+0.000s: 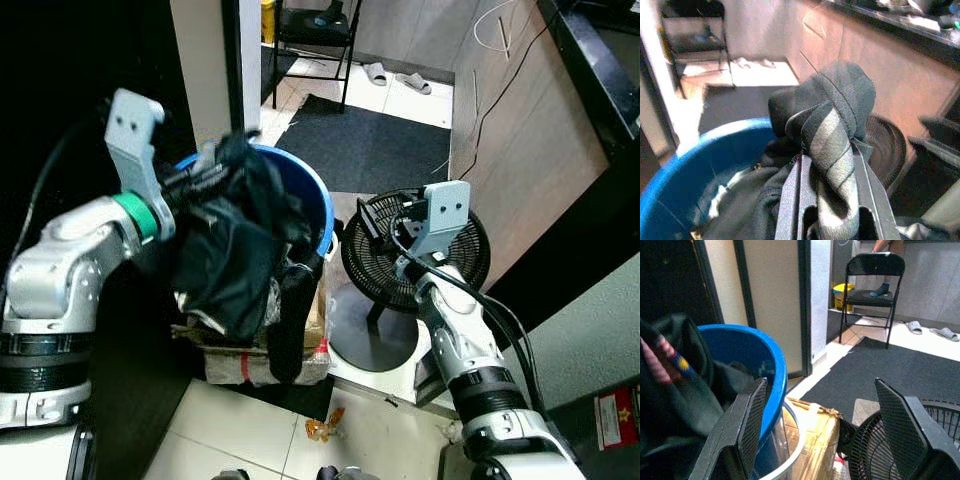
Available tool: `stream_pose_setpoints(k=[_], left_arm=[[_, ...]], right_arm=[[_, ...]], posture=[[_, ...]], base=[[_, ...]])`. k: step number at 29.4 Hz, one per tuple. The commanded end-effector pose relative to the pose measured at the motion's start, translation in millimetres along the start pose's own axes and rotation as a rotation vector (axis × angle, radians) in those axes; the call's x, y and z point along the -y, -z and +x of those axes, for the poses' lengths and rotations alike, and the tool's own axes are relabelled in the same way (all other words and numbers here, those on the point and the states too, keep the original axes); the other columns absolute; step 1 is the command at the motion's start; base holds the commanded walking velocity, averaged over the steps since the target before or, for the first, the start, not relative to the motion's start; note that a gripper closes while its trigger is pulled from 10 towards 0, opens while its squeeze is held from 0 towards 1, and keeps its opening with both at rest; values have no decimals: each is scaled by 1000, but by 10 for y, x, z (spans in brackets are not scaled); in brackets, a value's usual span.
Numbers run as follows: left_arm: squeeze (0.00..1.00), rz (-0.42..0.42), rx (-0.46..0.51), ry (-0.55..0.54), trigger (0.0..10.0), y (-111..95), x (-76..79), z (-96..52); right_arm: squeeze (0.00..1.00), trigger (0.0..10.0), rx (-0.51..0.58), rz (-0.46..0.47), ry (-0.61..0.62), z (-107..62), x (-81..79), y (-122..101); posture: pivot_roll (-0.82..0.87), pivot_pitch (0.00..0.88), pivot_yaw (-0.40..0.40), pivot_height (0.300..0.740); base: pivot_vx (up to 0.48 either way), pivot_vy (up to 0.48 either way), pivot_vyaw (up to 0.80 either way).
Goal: Clothes washing
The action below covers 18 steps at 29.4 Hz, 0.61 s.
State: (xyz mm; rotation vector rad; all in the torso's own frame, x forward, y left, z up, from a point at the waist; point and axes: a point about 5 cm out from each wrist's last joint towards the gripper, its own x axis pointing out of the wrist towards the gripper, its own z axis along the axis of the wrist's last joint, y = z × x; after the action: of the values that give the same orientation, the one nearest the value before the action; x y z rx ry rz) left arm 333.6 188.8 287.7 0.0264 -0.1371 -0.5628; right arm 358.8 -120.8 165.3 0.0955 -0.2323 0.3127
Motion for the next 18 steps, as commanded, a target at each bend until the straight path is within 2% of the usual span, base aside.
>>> stream_pose_setpoints(k=[1,2,3,5,8,9,11,13,14,16,17,18], left_arm=[[0,91,104,-22,0,-323,35,20],[0,179,185,-72,10000,-611,31,55],[0,179,185,-72,10000,-611,31,55],[0,322,368,-151,10000,-1115,51,41],[0,322,368,-151,10000,-1115,51,41],[0,361,454,-161,10000,-1295,85,4],[0,476,706,-209,10000,-1691,245,-140],[0,476,706,-209,10000,-1691,245,-140],[0,495,796,-222,10000,-1807,340,-209],[0,495,796,-222,10000,-1807,340,-209],[0,510,802,-212,10000,-1785,404,-205],[0,456,701,-199,10000,-1559,392,-116]], right_arm=[[0,10000,-6,2,5,7,6,3],[0,10000,0,5,5,20,1,-11],[0,10000,0,5,5,20,1,-11],[0,10000,13,8,10,34,2,-40],[0,10000,13,8,10,34,2,-40],[0,10000,21,9,13,38,6,-56],[0,10000,86,11,26,83,24,-228],[0,10000,86,11,26,83,24,-228],[0,10000,128,9,31,114,40,-346],[0,10000,128,9,31,114,40,-346],[0,10000,168,4,39,144,58,-461],[0,10000,203,-8,51,165,79,-562]], posture=[[76,53,-48,740],[79,49,-46,740],[79,49,-46,740],[80,46,-44,740],[80,46,-44,740],[80,43,-43,740],[75,41,-43,740],[75,41,-43,740],[73,40,-44,740],[73,40,-44,740],[75,37,-46,740],[72,36,-45,740]], base=[[0,0,0],[0,0,0],[0,0,0],[0,0,0],[0,0,0],[0,0,0],[0,0,0],[0,0,0],[0,0,0],[0,0,0],[0,0,0],[0,0,0]])
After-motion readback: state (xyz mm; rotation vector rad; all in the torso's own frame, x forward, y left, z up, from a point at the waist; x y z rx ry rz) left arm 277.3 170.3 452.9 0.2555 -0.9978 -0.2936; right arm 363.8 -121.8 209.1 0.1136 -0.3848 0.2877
